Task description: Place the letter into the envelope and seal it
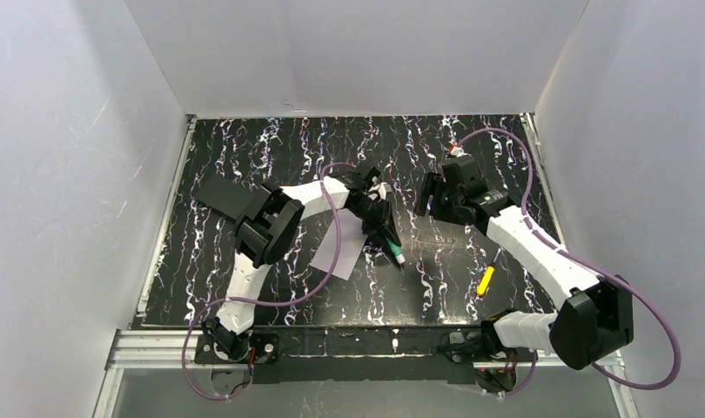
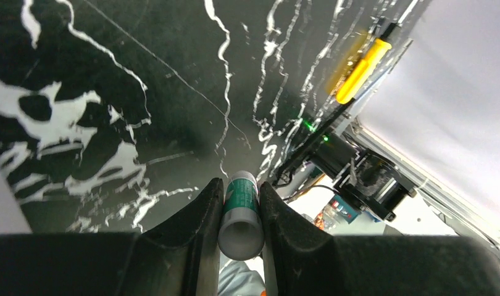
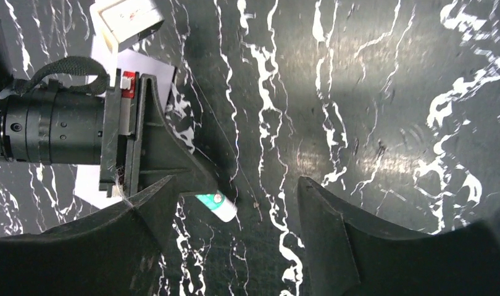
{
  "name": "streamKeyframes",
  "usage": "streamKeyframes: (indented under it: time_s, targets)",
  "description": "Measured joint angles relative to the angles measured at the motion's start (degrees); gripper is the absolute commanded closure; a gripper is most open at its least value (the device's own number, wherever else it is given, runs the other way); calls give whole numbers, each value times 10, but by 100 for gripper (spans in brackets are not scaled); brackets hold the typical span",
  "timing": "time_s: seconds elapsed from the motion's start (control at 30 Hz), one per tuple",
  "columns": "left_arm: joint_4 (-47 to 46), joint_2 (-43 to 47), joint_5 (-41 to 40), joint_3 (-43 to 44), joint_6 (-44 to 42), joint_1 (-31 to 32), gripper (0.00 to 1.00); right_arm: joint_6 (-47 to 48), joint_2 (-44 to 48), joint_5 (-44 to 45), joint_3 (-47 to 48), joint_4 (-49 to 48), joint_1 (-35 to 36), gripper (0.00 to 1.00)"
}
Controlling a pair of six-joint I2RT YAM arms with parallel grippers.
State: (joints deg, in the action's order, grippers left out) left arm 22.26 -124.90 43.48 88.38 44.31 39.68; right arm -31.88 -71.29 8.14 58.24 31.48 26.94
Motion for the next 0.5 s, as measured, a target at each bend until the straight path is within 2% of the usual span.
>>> streamKeyframes:
  time_s: [0.1,0.23,0.37,0.5]
  targets:
    - [3,-19,-7,6,0,9,90,-24,-9,-23,-21,-6,-4,38]
    - [6,-31,-7,13,3,13,83,-67,-45,-73,-60,-50,-7,51]
    - [7,-32,-7,15,5,13,74,-106,-81,-113,-114,-95,-7,55]
    - [8,-33,-19,15,4,13,63,-120,-97,-134,-124,-116,-7,56]
